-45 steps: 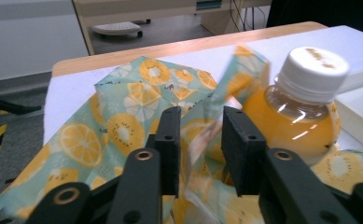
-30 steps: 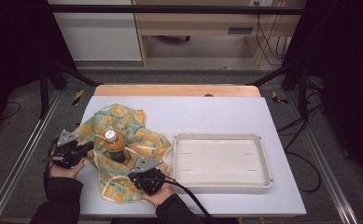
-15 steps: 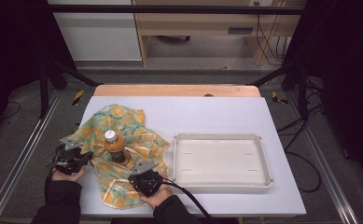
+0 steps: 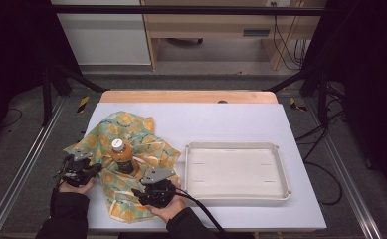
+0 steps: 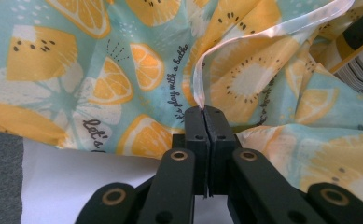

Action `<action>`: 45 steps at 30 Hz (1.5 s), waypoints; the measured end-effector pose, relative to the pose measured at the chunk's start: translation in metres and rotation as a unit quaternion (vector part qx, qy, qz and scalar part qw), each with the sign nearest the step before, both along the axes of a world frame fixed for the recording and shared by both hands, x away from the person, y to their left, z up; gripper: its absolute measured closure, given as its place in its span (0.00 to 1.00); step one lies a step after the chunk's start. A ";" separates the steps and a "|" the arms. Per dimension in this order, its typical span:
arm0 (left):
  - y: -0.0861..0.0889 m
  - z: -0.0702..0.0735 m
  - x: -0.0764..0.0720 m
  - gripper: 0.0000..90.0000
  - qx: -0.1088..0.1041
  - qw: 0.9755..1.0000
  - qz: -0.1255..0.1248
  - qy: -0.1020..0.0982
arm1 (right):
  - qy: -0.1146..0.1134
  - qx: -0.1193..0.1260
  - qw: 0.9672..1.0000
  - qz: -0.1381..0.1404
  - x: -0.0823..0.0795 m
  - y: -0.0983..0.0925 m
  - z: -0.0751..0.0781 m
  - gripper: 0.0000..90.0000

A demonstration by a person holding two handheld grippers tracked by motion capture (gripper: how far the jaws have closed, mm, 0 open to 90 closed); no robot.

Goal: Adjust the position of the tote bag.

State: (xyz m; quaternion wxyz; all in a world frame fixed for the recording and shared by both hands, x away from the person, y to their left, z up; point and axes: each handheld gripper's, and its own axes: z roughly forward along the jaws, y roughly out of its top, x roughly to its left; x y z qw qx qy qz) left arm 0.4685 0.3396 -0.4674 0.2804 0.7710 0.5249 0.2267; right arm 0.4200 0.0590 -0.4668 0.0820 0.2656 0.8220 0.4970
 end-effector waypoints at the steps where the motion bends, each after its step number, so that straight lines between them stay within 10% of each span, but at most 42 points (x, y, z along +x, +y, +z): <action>1: 0.000 0.000 0.000 0.98 0.000 1.000 -0.001 0.000 | -0.002 0.008 1.000 -0.001 0.000 -0.003 0.003 0.64; 17: 0.007 0.015 -0.010 0.77 -0.046 0.998 0.007 -0.053 | -0.038 0.038 0.998 -0.036 0.005 -0.024 0.036 0.60; 28: 0.010 0.045 -0.033 0.58 -0.089 0.988 -0.008 -0.127 | -0.056 0.035 0.995 -0.072 0.014 -0.055 0.055 0.50; 45: -0.006 0.082 -0.056 0.51 -0.104 0.975 -0.049 -0.188 | -0.060 0.028 0.989 -0.130 0.022 -0.112 0.064 0.37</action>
